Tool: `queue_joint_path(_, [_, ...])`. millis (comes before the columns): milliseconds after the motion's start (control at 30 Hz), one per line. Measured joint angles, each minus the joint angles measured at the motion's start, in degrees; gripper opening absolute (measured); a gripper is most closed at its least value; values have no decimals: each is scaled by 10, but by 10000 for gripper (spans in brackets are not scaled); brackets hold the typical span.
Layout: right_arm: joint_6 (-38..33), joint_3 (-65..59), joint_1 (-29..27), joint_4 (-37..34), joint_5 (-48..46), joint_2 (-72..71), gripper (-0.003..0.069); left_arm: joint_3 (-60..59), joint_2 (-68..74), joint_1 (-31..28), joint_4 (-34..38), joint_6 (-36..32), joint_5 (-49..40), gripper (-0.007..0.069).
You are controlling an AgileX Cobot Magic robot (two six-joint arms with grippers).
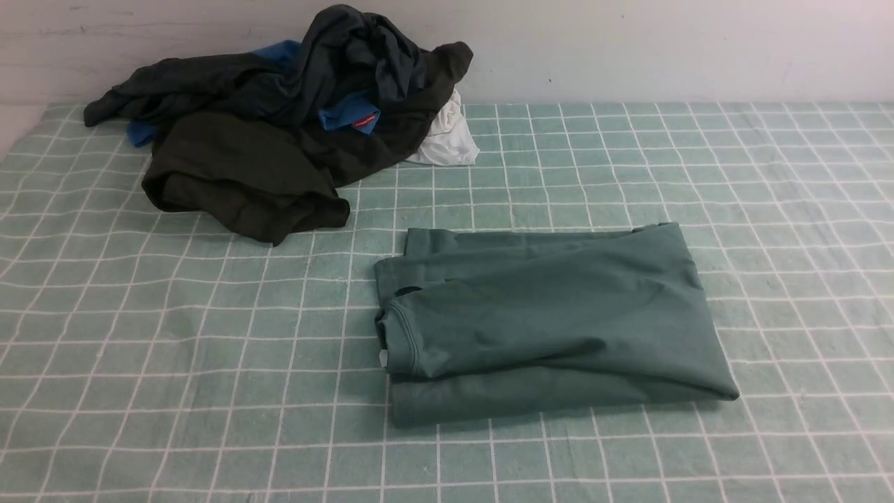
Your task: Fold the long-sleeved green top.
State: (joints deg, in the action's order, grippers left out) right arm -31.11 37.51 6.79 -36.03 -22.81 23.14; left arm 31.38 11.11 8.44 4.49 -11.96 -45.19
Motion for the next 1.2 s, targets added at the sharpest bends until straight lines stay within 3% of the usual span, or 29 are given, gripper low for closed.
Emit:
queue_joint_path(900, [0,-9,-1,3,6,-26,-14,0,-4,0,0,1,0,-3])
queue_joint_path(1100, [0,-123,-1,31,73,-59,-14,0,-4,0,0,1,0,-3])
queue_joint_path(1200, [23,-220,-5,88,124,-108,-14,0,-4,0,0,1,0,-3])
